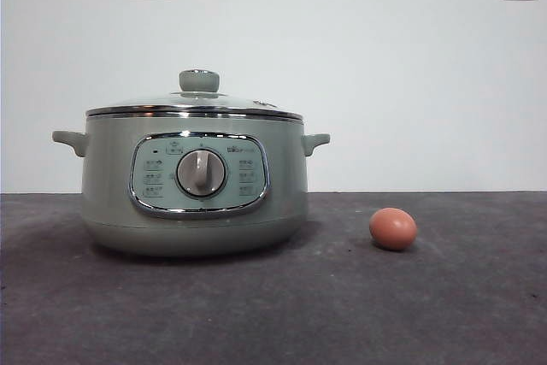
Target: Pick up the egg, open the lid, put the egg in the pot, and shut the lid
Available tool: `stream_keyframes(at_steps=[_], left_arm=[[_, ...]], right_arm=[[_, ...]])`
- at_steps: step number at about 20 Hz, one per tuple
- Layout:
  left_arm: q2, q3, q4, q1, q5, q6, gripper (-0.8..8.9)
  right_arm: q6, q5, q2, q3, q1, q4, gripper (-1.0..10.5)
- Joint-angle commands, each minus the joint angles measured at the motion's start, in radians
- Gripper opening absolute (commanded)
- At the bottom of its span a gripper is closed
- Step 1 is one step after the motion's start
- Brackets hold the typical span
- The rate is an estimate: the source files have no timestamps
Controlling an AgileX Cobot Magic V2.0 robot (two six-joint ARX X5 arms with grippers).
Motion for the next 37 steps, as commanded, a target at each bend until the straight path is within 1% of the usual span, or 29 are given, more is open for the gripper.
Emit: stream_keyframes(at_steps=[1, 3, 5, 10, 12, 15, 21, 28, 29, 30, 33, 36, 37], left_arm=[[0.074, 0.043, 0.015, -0.032, 0.002, 0.005, 5.98], [0.162, 0.085, 0.032, -0.070, 0.001, 0.014, 5.98], [0.261, 0.129, 0.053, -0.115, -0.014, 0.043, 5.98], [0.509, 0.220, 0.148, -0.230, -0.134, 0.098, 5.98], [0.605, 0.257, 0.180, -0.266, -0.193, 0.120, 5.98], [0.728, 0.298, 0.223, -0.304, -0.244, 0.144, 5.98], [0.875, 0.302, 0.301, -0.343, -0.299, 0.169, 5.98], [0.955, 0.302, 0.317, -0.366, -0.322, 0.166, 5.82], [0.958, 0.302, 0.315, -0.368, -0.322, 0.166, 5.22], [0.959, 0.302, 0.315, -0.372, -0.322, 0.164, 4.27], [0.959, 0.302, 0.316, -0.374, -0.322, 0.161, 2.40], [0.959, 0.302, 0.313, -0.374, -0.321, 0.156, 1.27], [0.959, 0.302, 0.313, -0.374, -0.321, 0.156, 1.11]], right_arm=[[-0.004, -0.019, 0.007, 0.003, 0.000, 0.003, 5.7], [-0.004, -0.024, 0.022, 0.003, 0.000, 0.005, 5.7], [-0.004, -0.024, 0.040, 0.003, 0.000, 0.004, 5.7], [-0.003, -0.024, 0.084, 0.003, 0.000, 0.000, 5.7], [-0.004, -0.024, 0.098, 0.003, 0.000, -0.005, 5.7], [-0.004, -0.024, 0.106, 0.003, 0.000, -0.015, 5.7], [-0.004, -0.024, 0.117, 0.003, 0.000, -0.023, 5.7], [-0.004, -0.024, 0.117, 0.003, 0.000, -0.023, 5.7], [-0.004, -0.024, 0.117, 0.003, 0.000, -0.023, 5.7], [-0.004, -0.024, 0.117, 0.003, 0.000, -0.023, 5.7], [-0.004, -0.024, 0.117, 0.003, 0.000, -0.023, 5.7], [-0.004, -0.024, 0.117, 0.003, 0.000, -0.023, 5.7], [-0.004, -0.024, 0.117, 0.003, 0.000, -0.023, 5.7]])
